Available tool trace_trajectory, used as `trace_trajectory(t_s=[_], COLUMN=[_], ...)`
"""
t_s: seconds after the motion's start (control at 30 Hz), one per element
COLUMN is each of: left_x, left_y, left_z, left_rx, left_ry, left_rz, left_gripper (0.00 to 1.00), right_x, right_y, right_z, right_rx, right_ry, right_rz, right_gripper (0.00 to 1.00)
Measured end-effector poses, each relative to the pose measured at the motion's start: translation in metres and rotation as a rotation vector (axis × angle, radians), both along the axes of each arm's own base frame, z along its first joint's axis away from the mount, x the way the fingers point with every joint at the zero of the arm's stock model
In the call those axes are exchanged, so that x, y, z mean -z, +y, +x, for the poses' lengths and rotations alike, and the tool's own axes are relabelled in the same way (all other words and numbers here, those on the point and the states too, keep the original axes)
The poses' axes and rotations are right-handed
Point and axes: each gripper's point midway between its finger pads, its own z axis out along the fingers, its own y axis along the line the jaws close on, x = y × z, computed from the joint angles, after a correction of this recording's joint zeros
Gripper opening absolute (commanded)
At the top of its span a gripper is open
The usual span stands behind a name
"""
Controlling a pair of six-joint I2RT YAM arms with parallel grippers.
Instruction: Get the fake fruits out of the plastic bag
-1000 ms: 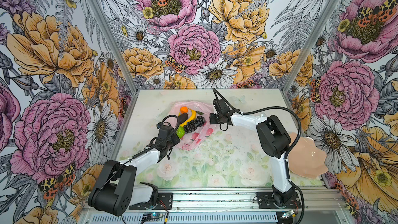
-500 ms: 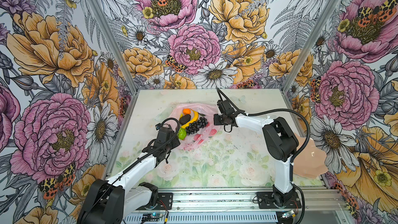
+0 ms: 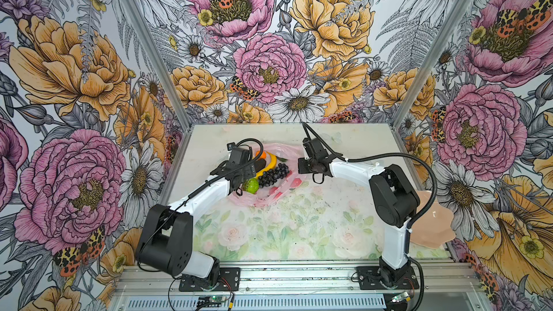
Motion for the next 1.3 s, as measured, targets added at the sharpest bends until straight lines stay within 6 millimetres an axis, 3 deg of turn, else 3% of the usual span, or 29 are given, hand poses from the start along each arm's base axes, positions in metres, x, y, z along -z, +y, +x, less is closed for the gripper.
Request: trace_trajectory(t_s=[0.1, 0.2, 0.4, 0.53, 0.67, 0.8, 0.9, 1.03, 1.1, 1.2, 1.3], left_x=[0.022, 0.029, 0.014, 0.002, 0.005, 0.009, -0.003, -0.031, -0.034, -0.014, 0.011], left_y=[0.017, 0.035, 0.056, 0.053, 0.050, 0.047, 0.041, 0.022, 0.023, 0.049, 0.065], left_z=[0.003, 0.005, -0.004, -0.014, -0.029, -0.041, -0.049, -0.073, -0.080, -0.083, -0.085], left_rx=[-0.031, -0.078, -0.129, -0.125, -0.116, -0.107, -0.080, -0.008, -0.013, -0.113, -0.184], left_ry=[0.070, 0.096, 0.014, -0.056, -0.081, -0.081, -0.135, -0.263, -0.300, -0.263, -0.189], left_rz=[0.025, 0.002, -0.106, -0.176, -0.218, -0.244, -0.268, -0.299, -0.320, -0.327, -0.327], left_gripper=[0.60, 0.45, 0.22, 0.12, 0.01, 0.00, 0.00, 0.00, 0.00, 0.00, 0.00], right_x=[0.002, 0.004, 0.005, 0.005, 0.005, 0.005, 0.003, -0.009, -0.020, -0.031, -0.019], right_y=[-0.001, -0.004, -0.005, 0.001, 0.013, 0.024, 0.028, 0.021, 0.020, 0.027, 0.027], right_z=[-0.001, -0.001, -0.001, -0.004, -0.012, -0.020, -0.027, -0.057, -0.070, -0.074, -0.073], right_rx=[-0.001, 0.001, -0.013, -0.043, -0.084, -0.120, -0.139, -0.179, -0.201, -0.221, -0.218], right_ry=[0.002, 0.003, -0.003, -0.004, -0.001, 0.003, 0.005, -0.014, -0.035, -0.069, -0.050], right_rz=[-0.007, -0.017, -0.028, -0.027, -0.022, -0.015, -0.010, -0.027, -0.025, -0.012, -0.027], right_gripper=[0.06, 0.06, 0.05, 0.05, 0.05, 0.02, 0.00, 0.00, 0.00, 0.00, 0.00])
